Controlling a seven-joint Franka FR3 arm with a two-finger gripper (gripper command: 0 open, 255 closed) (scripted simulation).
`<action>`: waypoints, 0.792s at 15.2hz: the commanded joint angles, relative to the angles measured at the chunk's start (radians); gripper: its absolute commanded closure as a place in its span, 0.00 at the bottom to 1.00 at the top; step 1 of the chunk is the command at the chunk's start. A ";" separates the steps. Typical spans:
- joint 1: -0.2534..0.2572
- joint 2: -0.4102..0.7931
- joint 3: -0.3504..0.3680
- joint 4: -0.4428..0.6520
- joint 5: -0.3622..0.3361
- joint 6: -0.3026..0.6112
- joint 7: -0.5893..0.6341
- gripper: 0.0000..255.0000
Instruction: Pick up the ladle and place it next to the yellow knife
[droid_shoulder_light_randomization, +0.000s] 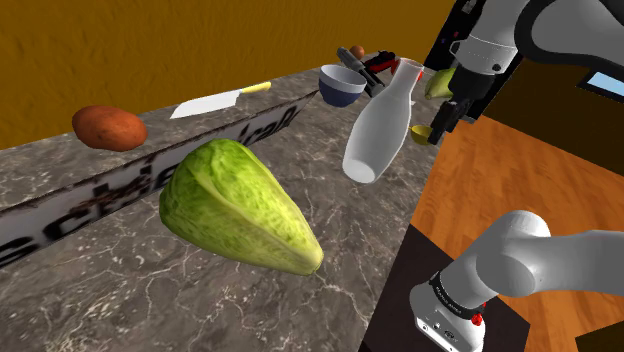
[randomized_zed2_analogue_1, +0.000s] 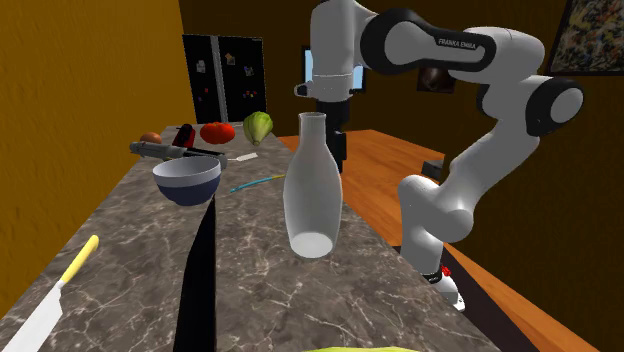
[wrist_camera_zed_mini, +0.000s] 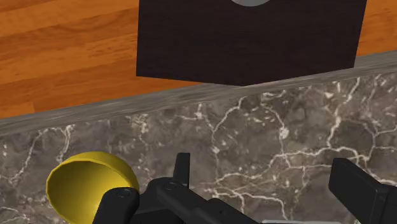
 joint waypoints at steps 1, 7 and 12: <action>0.000 0.000 0.000 0.000 0.000 0.000 0.000 0.00; 0.005 0.178 -0.174 0.080 -0.016 0.087 -0.205 0.00; 0.021 0.366 -0.306 0.192 0.017 0.135 -0.385 0.00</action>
